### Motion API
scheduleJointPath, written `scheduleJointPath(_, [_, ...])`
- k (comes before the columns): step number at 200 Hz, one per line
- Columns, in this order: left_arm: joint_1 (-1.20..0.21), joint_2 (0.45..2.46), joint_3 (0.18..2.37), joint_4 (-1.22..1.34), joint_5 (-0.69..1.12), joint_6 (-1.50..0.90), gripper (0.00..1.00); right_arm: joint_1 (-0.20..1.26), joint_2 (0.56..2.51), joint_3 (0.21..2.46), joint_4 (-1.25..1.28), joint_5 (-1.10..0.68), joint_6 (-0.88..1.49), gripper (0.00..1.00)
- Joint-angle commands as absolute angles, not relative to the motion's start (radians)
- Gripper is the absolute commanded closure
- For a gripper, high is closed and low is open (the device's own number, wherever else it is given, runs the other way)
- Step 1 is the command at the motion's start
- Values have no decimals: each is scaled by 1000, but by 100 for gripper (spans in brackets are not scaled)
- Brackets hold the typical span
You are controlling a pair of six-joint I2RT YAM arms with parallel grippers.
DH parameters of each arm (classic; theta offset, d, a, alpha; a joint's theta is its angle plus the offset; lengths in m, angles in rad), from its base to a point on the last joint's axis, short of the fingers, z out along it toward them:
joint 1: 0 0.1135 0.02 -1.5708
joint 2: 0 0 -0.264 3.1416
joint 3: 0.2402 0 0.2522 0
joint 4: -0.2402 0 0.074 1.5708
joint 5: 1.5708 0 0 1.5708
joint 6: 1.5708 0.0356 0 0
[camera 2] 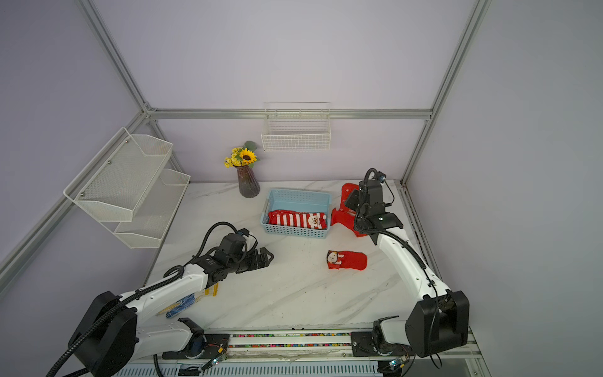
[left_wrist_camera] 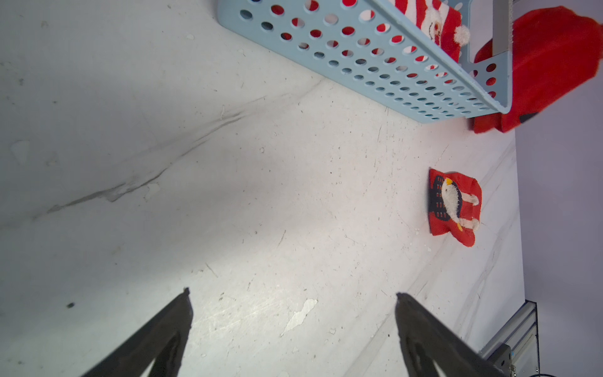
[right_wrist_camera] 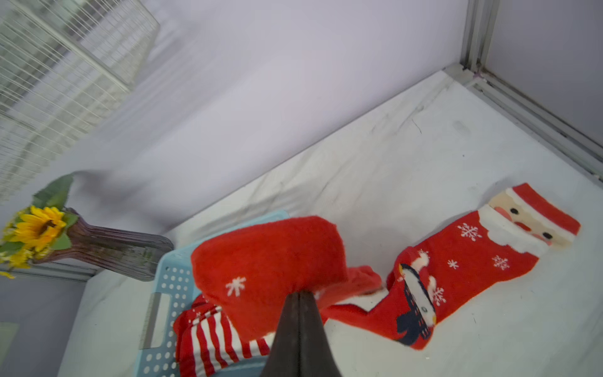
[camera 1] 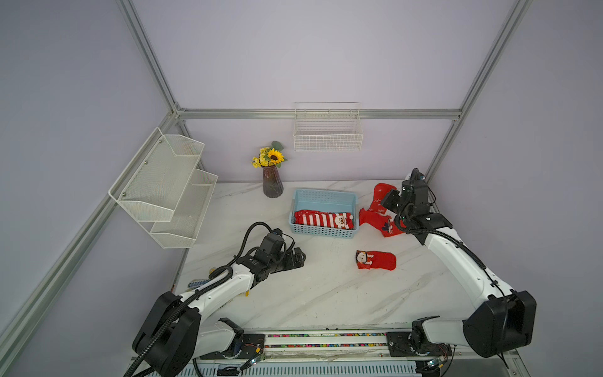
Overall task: Place the socks together as a pair
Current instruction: Pick up the sock at the center of the board, then place the sock at the center of the board.
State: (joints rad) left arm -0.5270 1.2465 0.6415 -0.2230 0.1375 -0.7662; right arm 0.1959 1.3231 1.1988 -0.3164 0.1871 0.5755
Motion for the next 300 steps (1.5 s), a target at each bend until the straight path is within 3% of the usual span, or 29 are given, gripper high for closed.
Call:
scheduleJointPath(1, [-532, 1242, 646, -209, 140, -765, 4, 192, 1292, 1236, -355, 158, 550, 100])
scheduleJointPath(69, [-532, 1205, 639, -212, 140, -767, 4, 223, 1228, 1248, -381, 38, 504, 100])
scheduleJointPath(194, [-532, 1096, 611, -196, 81, -824, 4, 354, 956, 1037, -508, -271, 485, 100])
scheduleJointPath(215, [-532, 1082, 602, -187, 82, -838, 4, 393, 970, 1025, -483, -337, 500, 100])
scheduleJointPath(249, [-532, 1042, 569, -182, 59, -857, 4, 561, 1029, 964, -368, -293, 530, 100])
scheduleJointPath(300, [-528, 938, 539, -285, -73, -857, 1, 847, 1345, 989, -194, -149, 525, 100])
